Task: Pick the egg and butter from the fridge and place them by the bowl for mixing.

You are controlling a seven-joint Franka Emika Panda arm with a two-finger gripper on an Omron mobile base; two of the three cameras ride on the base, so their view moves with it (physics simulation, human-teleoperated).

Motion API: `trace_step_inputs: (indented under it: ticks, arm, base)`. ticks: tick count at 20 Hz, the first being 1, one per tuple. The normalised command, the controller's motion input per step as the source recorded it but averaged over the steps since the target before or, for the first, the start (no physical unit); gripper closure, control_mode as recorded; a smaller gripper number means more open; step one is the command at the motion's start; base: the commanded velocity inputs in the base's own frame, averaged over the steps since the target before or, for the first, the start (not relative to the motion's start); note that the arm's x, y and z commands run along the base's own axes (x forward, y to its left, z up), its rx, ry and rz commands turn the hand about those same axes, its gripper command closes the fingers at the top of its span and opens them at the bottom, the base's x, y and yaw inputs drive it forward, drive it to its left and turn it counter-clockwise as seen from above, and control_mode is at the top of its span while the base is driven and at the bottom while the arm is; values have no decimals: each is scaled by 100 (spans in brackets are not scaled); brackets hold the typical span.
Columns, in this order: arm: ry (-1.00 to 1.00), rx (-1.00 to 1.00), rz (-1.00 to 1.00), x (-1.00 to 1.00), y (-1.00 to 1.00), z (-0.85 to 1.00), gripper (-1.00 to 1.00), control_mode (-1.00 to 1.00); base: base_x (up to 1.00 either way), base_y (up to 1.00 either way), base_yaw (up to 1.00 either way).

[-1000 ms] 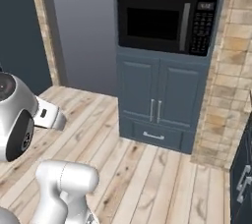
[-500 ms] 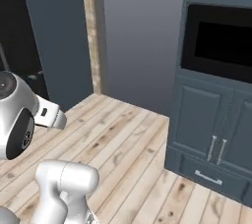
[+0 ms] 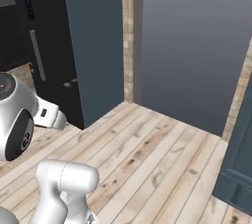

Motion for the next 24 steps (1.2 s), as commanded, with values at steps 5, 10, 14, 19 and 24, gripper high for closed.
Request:
trace_step_inputs:
  ticks: [5,10,14,19,24]
  arm:
    - [0,0,0,0,0,0,-100,100]
    - [0,0,0,0,0,0,-100,100]
    - [0,0,0,0,0,0,-100,100]
    - [0,0,0,0,0,0,-100,100]
    - [0,0,0,0,0,0,-100,100]
  base:
    - [16,100,-11]
    - [13,100,-13]
    - [69,100,-14]
    - [100,54,4]
    - [18,31,68]
